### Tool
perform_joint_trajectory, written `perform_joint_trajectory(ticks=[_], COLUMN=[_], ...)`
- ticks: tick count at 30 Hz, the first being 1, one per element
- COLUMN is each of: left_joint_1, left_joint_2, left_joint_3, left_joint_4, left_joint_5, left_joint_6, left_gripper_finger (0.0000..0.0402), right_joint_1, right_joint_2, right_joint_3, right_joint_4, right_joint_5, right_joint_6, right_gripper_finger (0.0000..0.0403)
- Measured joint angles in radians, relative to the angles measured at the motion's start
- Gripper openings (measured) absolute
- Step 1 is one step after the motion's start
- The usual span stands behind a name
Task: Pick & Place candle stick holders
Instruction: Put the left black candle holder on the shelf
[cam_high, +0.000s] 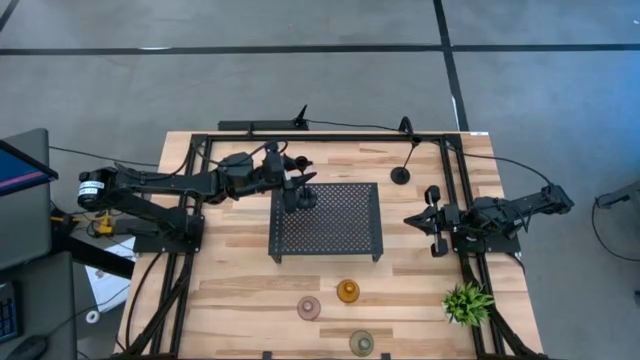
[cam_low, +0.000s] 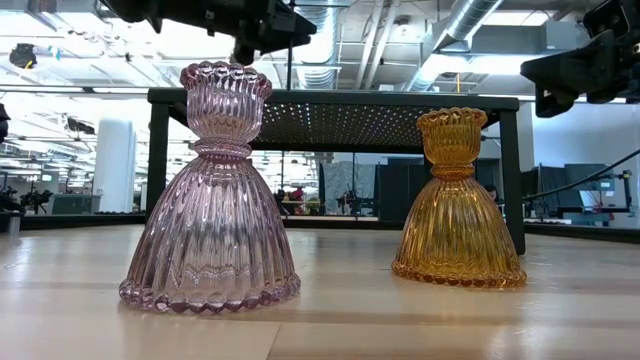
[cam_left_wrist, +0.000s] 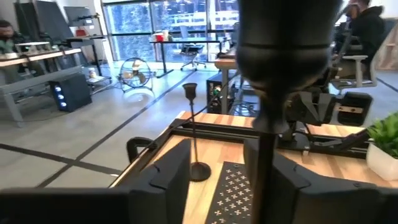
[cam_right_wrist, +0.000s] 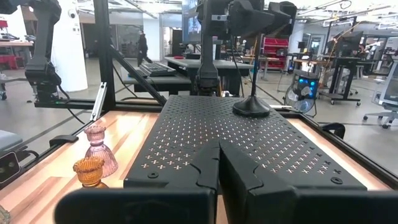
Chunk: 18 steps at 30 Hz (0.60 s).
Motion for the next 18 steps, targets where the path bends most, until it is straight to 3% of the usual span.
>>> perform_joint_trajectory(ticks=[7,18], left_joint_1=[0.0,-0.01], left_joint_2=[-0.032,-0.209], left_joint_3=[0.001,0.0], left_joint_4=[-0.005,-0.27], left_joint_5=[-0.015,0.029], left_joint_6=[0.0,-0.009], left_gripper_finger=[0.0203,0.0211], right_joint_1=[0.0,0.0], right_joint_2=[0.0,0.0], right_joint_3=[0.0,0.0], right_joint_4=[-0.001,-0.004], right_joint_5=[0.0,0.0], right_joint_6=[0.0,0.008], right_gripper_finger=[0.0,0.0])
